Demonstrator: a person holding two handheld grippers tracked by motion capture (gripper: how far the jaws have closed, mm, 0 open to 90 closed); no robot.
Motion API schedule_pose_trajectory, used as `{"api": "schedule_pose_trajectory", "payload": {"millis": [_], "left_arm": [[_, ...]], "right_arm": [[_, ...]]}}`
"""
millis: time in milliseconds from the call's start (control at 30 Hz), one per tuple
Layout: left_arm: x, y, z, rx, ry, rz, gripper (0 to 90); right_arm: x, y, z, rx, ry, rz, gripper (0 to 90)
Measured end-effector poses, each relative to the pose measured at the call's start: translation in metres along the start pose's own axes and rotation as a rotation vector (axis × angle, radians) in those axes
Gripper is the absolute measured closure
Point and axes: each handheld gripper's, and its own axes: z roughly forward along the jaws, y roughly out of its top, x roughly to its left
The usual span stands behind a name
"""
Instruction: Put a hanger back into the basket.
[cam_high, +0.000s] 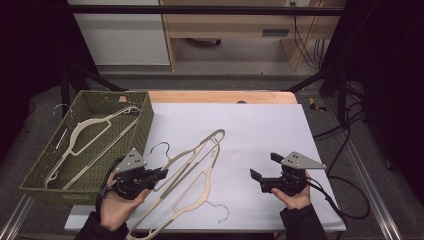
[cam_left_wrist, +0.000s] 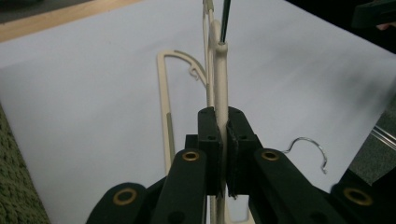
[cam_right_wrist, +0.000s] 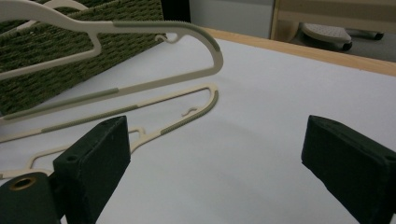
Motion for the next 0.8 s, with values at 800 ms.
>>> {"api": "schedule_pose_trajectory", "payload": {"millis": [800], "left_arm": [[0.031,0.078,-0.052,-0.092,-0.02,0.1,86.1]], "right_arm": [[-0.004,0.004,-0.008,-0.023,-0.036,-0.002,4.7]]}}
